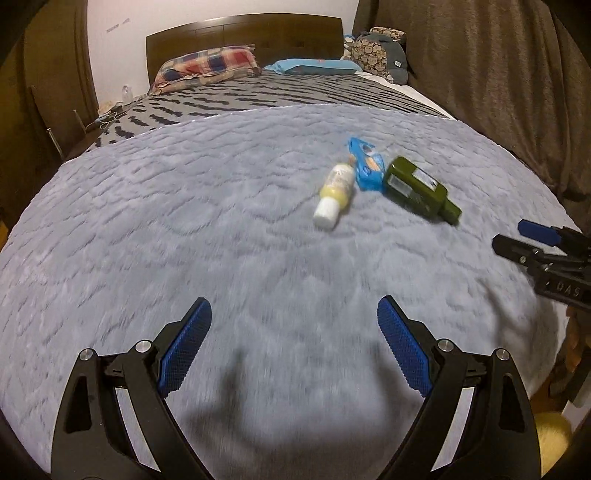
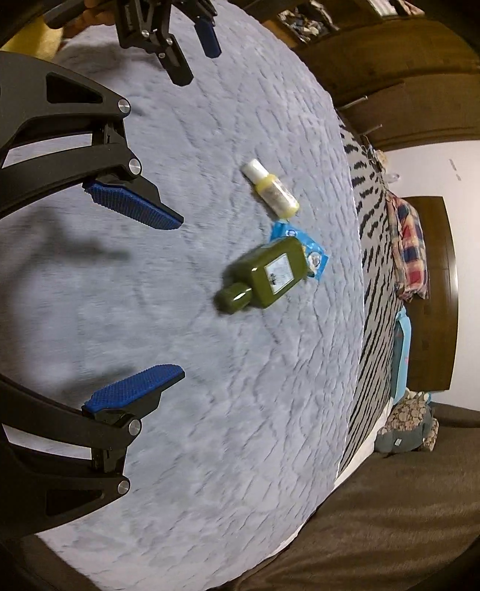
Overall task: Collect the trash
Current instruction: 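Move both open tools back over the bed toward the remaining items, then grasp the yellow-capped bottle with the left tool while the right tool grasps the second green bottle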
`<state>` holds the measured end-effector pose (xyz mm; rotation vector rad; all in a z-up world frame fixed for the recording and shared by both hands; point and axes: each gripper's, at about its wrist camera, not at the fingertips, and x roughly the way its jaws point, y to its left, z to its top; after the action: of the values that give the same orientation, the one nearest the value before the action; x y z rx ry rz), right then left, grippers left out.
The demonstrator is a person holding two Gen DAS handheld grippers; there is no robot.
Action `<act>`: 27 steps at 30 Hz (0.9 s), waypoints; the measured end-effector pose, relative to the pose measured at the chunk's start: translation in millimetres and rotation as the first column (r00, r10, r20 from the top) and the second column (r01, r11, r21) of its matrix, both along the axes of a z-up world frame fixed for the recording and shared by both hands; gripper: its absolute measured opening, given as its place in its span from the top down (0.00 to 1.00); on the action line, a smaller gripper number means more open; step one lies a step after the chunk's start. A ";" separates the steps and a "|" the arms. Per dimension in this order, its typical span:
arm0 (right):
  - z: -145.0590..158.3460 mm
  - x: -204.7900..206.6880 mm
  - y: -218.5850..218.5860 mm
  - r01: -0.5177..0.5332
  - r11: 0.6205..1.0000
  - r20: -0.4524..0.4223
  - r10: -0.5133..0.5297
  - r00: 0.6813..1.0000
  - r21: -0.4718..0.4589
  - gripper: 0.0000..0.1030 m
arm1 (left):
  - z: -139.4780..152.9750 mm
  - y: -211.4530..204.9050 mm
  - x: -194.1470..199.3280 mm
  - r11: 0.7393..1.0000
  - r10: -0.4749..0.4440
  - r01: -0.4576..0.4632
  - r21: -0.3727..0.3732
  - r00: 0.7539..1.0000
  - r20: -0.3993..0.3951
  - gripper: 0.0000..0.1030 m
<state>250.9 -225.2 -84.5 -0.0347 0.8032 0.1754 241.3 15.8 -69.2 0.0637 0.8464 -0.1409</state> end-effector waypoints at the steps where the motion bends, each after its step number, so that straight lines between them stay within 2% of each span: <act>1: -1.2 4.8 1.5 -0.002 1.000 -0.002 0.002 1.000 -0.003 0.26 | -0.3 -1.9 7.9 1.000 0.000 0.000 0.001 1.000 0.001 0.17; 14: -18.2 69.9 19.1 -0.035 0.998 -0.019 0.034 0.999 -0.043 0.26 | -24.9 -26.3 80.6 0.999 -0.032 0.032 0.020 0.999 -0.033 0.24; 27: -25.4 105.5 27.6 -0.072 0.996 -0.032 0.071 0.997 -0.048 0.26 | -40.0 -40.0 116.9 0.999 -0.051 0.051 0.013 0.997 -0.054 0.29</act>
<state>356.4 -197.6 -110.0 -0.1076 0.8366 0.2241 358.2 -24.2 -109.2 0.0951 0.8994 -0.1853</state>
